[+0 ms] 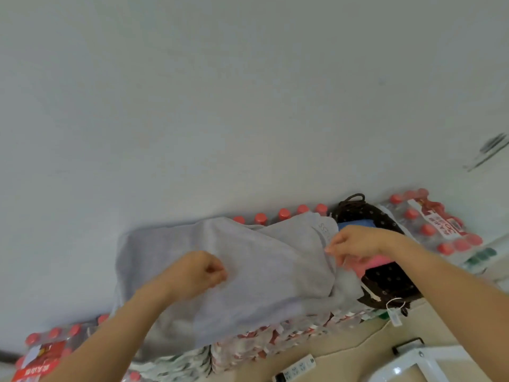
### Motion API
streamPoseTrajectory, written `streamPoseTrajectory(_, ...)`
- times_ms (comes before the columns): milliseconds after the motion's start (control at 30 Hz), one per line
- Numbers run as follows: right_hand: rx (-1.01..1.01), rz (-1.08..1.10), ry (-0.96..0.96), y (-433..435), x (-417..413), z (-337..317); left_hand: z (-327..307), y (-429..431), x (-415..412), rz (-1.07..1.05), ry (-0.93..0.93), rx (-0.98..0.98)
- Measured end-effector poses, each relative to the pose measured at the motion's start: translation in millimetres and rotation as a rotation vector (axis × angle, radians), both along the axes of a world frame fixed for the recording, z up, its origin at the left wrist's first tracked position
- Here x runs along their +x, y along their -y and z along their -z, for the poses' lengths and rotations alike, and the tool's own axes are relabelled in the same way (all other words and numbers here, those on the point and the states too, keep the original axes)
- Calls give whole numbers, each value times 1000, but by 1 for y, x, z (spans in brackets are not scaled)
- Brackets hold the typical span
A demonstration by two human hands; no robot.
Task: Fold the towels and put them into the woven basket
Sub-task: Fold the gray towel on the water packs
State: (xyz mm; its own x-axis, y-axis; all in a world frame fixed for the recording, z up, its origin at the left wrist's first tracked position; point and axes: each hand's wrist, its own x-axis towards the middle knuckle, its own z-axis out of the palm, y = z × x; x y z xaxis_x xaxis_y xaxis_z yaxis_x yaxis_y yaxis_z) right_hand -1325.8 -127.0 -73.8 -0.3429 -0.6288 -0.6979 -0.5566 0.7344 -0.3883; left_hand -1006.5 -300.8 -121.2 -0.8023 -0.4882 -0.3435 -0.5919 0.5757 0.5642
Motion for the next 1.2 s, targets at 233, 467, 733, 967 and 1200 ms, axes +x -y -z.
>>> streamPoseTrajectory(233, -371, 191, -167, 19, -58, 50, -9, -24, -139, -195, -286, -165)
streamPoseTrajectory(467, -584, 190, 178, 28, -57, 89, 19, -22, -240, -308, -100, -236)
streamPoseTrajectory(733, -703, 213, 350, 21, -59, 91, 32, -10, -264, -242, 21, -195)
streamPoseTrajectory(967, -623, 153, 469, 8, -79, 91, 36, -8, -273, -206, 92, -169)
streamPoseTrajectory(1200, -622, 337, 475, -2, -83, 93, 31, -16, -288, -246, -86, -363)
